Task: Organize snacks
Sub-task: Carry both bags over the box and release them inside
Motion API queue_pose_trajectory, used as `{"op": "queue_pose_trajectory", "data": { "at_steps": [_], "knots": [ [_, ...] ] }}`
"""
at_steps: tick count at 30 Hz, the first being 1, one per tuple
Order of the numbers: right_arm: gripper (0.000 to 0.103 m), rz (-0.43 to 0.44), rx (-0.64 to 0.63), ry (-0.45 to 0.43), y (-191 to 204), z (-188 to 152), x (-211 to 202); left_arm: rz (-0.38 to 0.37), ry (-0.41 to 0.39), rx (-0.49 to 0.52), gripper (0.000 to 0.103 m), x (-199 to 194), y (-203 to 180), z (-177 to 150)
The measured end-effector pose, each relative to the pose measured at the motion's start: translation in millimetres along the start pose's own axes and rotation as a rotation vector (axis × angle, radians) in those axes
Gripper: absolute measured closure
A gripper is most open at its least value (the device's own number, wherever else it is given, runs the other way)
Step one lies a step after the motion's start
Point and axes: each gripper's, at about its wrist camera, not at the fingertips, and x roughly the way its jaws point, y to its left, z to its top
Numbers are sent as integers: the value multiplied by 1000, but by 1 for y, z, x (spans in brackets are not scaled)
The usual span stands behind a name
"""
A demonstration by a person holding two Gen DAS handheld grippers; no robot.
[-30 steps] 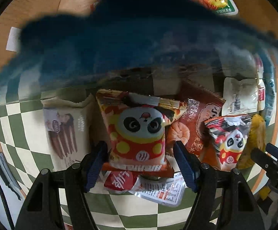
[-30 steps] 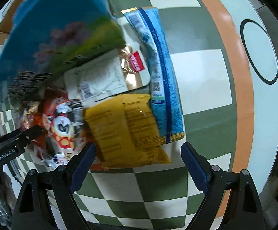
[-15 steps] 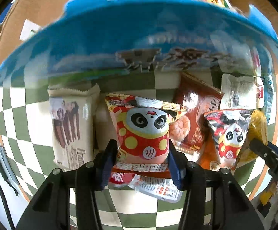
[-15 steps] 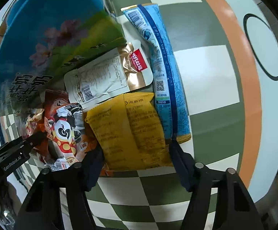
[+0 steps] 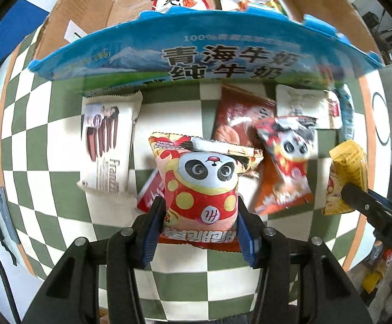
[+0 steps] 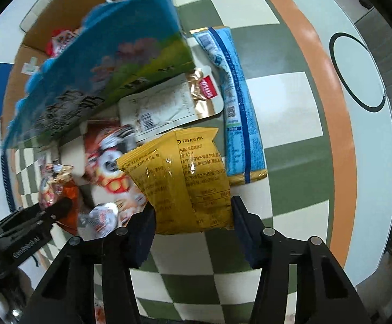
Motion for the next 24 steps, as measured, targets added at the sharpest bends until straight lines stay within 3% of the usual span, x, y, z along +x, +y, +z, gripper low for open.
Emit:
{"op": "queue_pose_trajectory", "data": {
  "at_steps": [12, 18, 24],
  "knots": [
    [48, 102, -62, -29, 36, -29, -38, -34, -48, -16, 56, -40, -18, -20],
    [48, 159, -86, -61, 51, -33, -65, -76, -131, -23, 56, -89, -13, -7],
    [48, 224, -100, -134, 68, -17, -112, -99, -219, -13, 56, -138, -1, 32]
  ]
}}
